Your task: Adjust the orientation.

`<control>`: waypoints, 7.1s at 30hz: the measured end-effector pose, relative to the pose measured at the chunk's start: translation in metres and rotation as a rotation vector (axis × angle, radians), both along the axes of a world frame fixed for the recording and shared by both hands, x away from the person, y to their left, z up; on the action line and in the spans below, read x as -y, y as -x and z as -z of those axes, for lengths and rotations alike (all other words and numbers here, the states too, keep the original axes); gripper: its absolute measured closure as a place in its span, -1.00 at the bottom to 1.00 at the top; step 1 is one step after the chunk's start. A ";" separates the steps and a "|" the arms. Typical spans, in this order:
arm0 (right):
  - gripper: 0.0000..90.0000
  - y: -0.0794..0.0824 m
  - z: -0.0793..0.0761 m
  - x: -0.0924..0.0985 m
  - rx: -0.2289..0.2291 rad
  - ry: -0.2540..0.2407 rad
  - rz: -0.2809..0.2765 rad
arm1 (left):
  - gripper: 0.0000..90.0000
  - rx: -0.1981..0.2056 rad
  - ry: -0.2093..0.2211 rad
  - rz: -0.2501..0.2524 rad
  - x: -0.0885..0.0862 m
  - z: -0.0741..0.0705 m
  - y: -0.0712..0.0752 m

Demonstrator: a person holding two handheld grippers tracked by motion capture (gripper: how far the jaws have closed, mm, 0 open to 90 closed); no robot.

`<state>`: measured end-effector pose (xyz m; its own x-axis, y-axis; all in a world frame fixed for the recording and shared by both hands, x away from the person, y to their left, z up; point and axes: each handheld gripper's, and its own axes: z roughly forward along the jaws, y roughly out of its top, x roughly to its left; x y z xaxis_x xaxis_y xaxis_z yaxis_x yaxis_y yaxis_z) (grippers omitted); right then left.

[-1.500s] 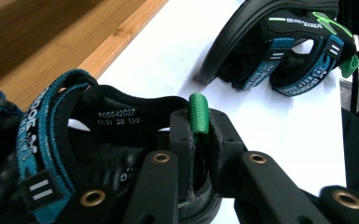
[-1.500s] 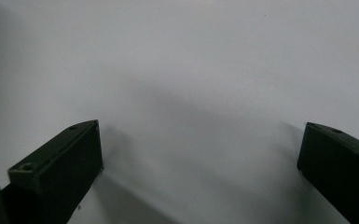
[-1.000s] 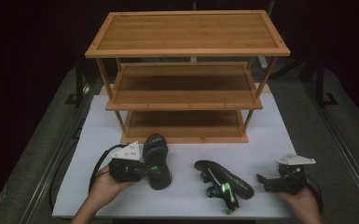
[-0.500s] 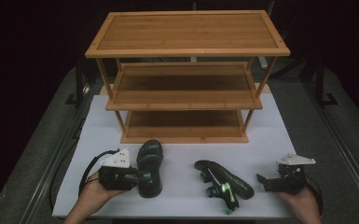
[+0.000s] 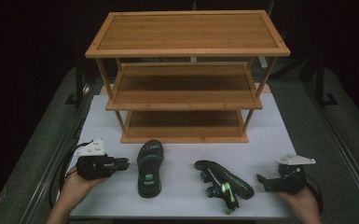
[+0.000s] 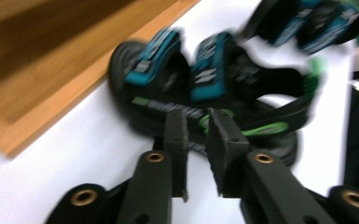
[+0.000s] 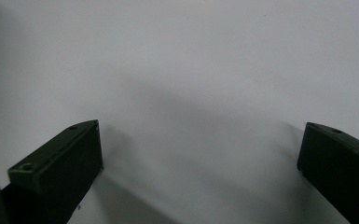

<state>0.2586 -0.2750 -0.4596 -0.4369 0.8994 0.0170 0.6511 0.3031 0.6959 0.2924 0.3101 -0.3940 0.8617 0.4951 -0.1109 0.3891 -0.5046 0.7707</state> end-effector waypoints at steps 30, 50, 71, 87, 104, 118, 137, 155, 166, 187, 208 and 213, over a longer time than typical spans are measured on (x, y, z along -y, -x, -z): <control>-1.00 0.000 0.000 0.000 0.002 -0.001 0.000 | 0.82 0.002 0.018 0.014 0.017 0.008 -0.020; -1.00 0.000 0.000 0.000 0.003 -0.001 -0.001 | 0.53 0.011 0.024 0.160 0.072 -0.003 -0.031; -1.00 0.000 0.000 0.000 0.002 -0.001 -0.001 | 0.54 0.022 0.035 0.236 0.118 -0.005 -0.043; -1.00 0.000 0.000 0.000 0.001 -0.002 0.001 | -0.57 0.025 0.001 0.076 0.075 -0.005 -0.027; -1.00 -0.001 -0.001 0.000 -0.006 -0.003 0.001 | -0.86 -0.004 -0.114 -0.113 0.013 0.025 0.001; -0.06 0.006 -0.008 0.010 0.036 -0.019 0.033 | -1.00 0.023 -0.175 -0.192 -0.019 0.058 0.014; 0.99 0.003 -0.044 -0.008 0.017 -0.161 -0.104 | -1.00 0.022 -0.173 -0.193 -0.019 0.058 0.014; 0.99 0.008 -0.084 -0.048 0.058 -0.231 -0.314 | -1.00 0.022 -0.172 -0.195 -0.019 0.058 0.014; 0.99 0.017 -0.079 -0.078 0.026 -0.221 -0.454 | -1.00 0.020 -0.173 -0.193 -0.020 0.058 0.014; 0.99 0.008 -0.074 -0.077 0.021 -0.192 -0.417 | -1.00 0.018 -0.171 -0.195 -0.019 0.058 0.014; 1.00 -0.043 -0.050 -0.045 -0.038 -0.190 -0.320 | -1.00 0.017 -0.172 -0.194 -0.020 0.058 0.014; 1.00 -0.055 -0.035 -0.043 -0.088 -0.155 -0.298 | -1.00 0.017 -0.172 -0.194 -0.020 0.058 0.014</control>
<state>0.3133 -0.2317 -0.4248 -0.6707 0.7163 0.1924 0.6094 0.3844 0.6934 0.2787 0.3297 -0.4525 0.7501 0.6614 0.0033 0.4787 -0.5464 0.6872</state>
